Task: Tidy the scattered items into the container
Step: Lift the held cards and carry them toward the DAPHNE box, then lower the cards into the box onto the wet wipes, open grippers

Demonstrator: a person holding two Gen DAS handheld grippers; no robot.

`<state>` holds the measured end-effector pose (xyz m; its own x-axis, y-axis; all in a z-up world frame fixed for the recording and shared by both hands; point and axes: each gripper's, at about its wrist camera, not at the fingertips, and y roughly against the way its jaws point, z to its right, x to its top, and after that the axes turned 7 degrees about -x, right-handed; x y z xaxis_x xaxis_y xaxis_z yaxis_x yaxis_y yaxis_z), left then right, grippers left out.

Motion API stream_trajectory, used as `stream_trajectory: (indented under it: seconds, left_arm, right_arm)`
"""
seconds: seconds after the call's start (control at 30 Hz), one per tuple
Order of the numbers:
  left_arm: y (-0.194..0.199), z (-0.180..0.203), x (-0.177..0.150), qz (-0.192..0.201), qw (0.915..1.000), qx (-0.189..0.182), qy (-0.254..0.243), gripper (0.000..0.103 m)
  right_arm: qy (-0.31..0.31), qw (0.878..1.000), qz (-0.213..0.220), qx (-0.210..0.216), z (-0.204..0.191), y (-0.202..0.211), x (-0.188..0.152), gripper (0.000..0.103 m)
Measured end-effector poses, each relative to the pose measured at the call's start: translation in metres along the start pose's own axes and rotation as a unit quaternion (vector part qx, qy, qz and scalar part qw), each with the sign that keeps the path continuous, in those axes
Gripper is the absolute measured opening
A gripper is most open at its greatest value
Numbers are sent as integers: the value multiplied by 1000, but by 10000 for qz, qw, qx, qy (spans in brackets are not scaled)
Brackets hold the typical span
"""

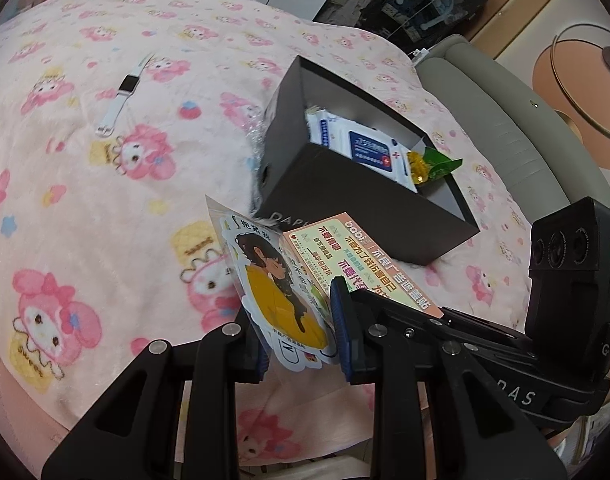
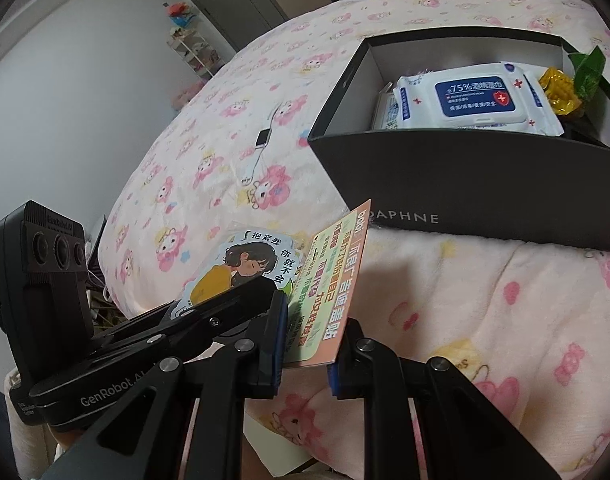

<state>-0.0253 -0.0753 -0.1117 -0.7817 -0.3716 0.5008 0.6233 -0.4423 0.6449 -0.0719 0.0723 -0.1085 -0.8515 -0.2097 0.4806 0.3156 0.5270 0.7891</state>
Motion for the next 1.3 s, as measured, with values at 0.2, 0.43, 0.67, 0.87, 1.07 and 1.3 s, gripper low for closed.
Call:
stream_trajectory:
  seconds: [0.2,0.43,0.67,0.87,1.07,1.3]
  left_arm:
    - [-1,19,6,8,9998,-49,-172,24]
    - [-9,47,22,25,9987,-138,-482,24]
    - [-22,78,40,12,9961,-217,-859,24]
    - [-32,104,57,1,9926,-286,-1182,24]
    - [-51,131,78,-17,9878,-207,-1546,24]
    - [-90,138,101,-135,9870,-4,-1604,24]
  right_arm:
    - [-96,9998,139,55,11,13,4,15]
    - [-233,9990,379,27,24,34,12,15]
    - [-298,9970,660,-273,38,57,26,15]
    - [-377,9942,881,-485,55,77,42,15]
    - [-308,9916,1037,-707,74,93,65,15]
    - [-237,9894,1045,-981,100,85,92,15]
